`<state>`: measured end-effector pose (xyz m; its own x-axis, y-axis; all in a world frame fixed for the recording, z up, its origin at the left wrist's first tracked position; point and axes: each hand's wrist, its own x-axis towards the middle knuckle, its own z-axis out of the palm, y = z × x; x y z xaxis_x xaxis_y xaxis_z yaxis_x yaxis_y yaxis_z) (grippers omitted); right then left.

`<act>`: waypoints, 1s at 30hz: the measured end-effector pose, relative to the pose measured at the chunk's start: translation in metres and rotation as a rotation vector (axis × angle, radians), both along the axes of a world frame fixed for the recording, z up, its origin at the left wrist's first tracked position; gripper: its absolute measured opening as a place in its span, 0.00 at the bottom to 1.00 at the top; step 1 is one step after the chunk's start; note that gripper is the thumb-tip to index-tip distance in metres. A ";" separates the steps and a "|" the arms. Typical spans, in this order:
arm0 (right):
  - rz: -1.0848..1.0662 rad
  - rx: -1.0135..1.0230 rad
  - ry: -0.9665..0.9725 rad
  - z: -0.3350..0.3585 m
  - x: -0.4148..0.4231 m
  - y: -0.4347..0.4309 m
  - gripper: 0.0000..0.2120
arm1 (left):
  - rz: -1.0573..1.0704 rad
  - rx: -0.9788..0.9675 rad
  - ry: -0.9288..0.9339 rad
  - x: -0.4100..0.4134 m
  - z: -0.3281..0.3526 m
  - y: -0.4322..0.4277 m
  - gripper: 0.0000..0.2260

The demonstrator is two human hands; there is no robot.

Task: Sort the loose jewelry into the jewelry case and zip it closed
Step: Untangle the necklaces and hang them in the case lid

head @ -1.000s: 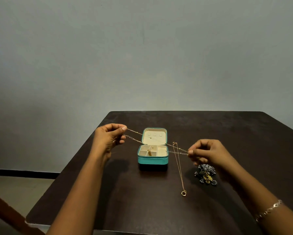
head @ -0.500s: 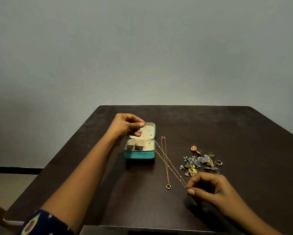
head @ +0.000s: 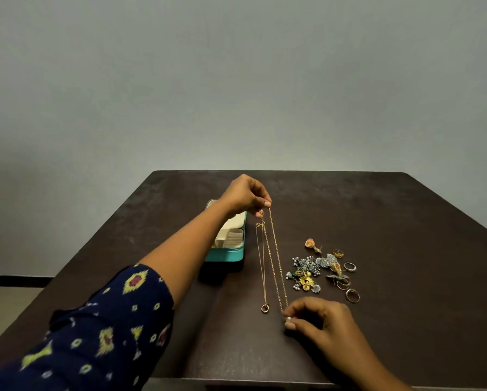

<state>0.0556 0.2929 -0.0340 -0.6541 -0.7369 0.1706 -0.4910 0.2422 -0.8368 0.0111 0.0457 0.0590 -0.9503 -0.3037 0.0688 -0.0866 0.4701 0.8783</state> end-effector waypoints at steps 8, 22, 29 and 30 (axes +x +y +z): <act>0.044 -0.037 0.170 -0.009 -0.012 -0.006 0.03 | -0.003 -0.095 -0.063 -0.032 -0.019 0.002 0.07; 0.055 0.039 0.249 -0.023 -0.032 -0.021 0.12 | -0.057 -0.405 -0.213 -0.063 -0.039 -0.005 0.04; 0.070 0.055 0.262 -0.023 -0.033 -0.021 0.12 | -0.069 -0.581 -0.288 -0.073 -0.049 -0.003 0.06; 0.073 0.055 0.263 -0.023 -0.033 -0.021 0.13 | -0.071 -0.600 -0.291 -0.073 -0.051 -0.003 0.05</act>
